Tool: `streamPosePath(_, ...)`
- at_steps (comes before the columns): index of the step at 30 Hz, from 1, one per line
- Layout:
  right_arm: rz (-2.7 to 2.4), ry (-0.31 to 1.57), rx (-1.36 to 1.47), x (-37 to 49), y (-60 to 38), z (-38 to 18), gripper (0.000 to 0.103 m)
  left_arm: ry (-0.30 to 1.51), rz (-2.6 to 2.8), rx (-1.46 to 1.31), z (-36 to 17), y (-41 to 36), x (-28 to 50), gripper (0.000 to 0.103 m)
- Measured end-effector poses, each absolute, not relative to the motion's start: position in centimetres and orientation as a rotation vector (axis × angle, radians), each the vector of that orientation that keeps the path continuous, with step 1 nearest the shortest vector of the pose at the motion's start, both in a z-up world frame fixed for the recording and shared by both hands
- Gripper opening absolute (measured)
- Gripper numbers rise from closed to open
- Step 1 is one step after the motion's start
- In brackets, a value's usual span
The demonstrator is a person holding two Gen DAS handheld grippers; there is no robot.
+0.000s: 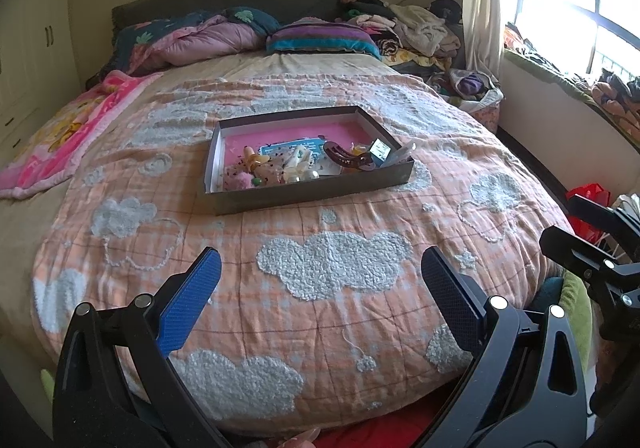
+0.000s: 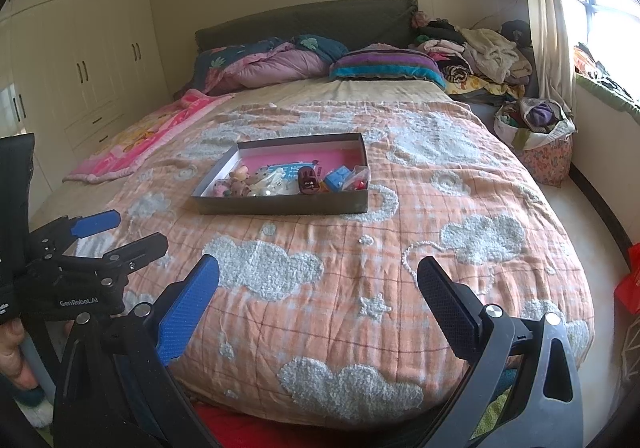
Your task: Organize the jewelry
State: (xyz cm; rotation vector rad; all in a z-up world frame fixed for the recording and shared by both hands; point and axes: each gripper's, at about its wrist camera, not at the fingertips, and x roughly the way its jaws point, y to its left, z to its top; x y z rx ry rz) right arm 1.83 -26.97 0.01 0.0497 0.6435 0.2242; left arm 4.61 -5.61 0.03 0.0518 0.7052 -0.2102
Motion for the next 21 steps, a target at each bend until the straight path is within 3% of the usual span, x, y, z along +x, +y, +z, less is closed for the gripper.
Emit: streamPosePath(21,0.208,0.658,0.057,2.1,-27.6,-0.5,0.099,0.797,-0.16,0.057,-1.8,-5.8,5.5,0.094)
